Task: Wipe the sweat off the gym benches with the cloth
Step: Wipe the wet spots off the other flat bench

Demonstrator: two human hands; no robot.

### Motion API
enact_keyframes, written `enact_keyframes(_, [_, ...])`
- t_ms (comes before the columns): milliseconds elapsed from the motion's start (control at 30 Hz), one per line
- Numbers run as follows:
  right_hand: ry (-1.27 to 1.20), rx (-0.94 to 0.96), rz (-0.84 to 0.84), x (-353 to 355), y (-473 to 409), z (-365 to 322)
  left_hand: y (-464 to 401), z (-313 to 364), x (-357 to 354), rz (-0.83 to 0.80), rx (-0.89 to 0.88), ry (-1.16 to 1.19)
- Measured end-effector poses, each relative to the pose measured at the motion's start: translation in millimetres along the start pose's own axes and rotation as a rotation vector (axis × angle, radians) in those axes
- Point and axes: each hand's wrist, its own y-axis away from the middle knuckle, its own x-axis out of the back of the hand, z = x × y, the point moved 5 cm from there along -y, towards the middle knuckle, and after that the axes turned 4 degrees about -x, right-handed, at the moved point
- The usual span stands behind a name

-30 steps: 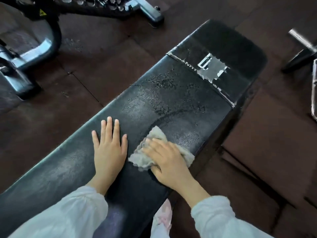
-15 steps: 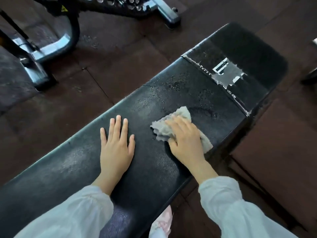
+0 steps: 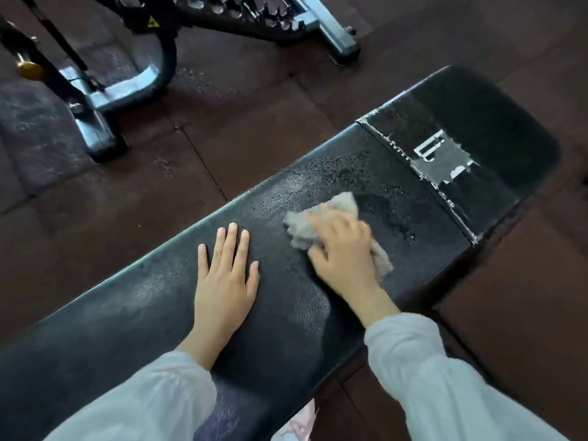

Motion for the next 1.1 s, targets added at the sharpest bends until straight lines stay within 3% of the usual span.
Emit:
enact_keyframes(67, [-0.006, 0.156, -0.058, -5.3, 28.3, -11.4, -1.3, 0.4, 3.0, 0.008, 0.001, 0.024])
enact_keyframes(133, [0.002, 0.194, -0.080, -0.8, 52.5, 2.5, -4.1, -0.4, 8.1, 0.014, 0.016, 0.050])
enact_keyframes(300, [0.037, -0.032, 0.052, 13.0, 29.1, 44.5, -19.3, -15.9, 12.7, 0.019, 0.141, 0.066])
enact_keyframes(433, [-0.015, -0.172, 0.082, 2.3, -40.7, 22.7, -23.7, -16.3, 10.5, 0.066, 0.164, 0.034])
enact_keyframes(500, [-0.061, -0.099, 0.048, -10.3, -58.6, -5.0, -22.3, -16.1, 8.4, 0.100, 0.172, 0.037])
enact_keyframes(600, [-0.098, 0.157, -0.045, -20.2, -41.9, -39.3, -21.4, -18.0, 5.7, 0.129, 0.169, 0.028])
enact_keyframes(700, [-0.095, 0.259, -0.068, -10.6, -14.8, -19.0, -22.1, -18.4, 4.8, 0.129, 0.167, 0.010])
enact_keyframes(833, [-0.018, -0.040, 0.043, 1.1, -35.0, 25.0, -22.3, -16.9, 6.1, 0.112, 0.174, -0.008])
enact_keyframes(933, [-0.065, -0.177, 0.033, -5.8, -81.4, 12.9, -23.4, -16.3, 5.9, 0.101, 0.174, -0.023])
enact_keyframes(1000, [-0.100, -0.082, -0.020, -16.1, -100.3, -18.0, -23.1, -16.9, 5.3, 0.107, 0.178, -0.023])
enact_keyframes(1100, [-0.107, 0.254, -0.121, -28.5, -74.1, -63.0, -22.2, -17.5, 5.2, 0.123, 0.170, -0.013])
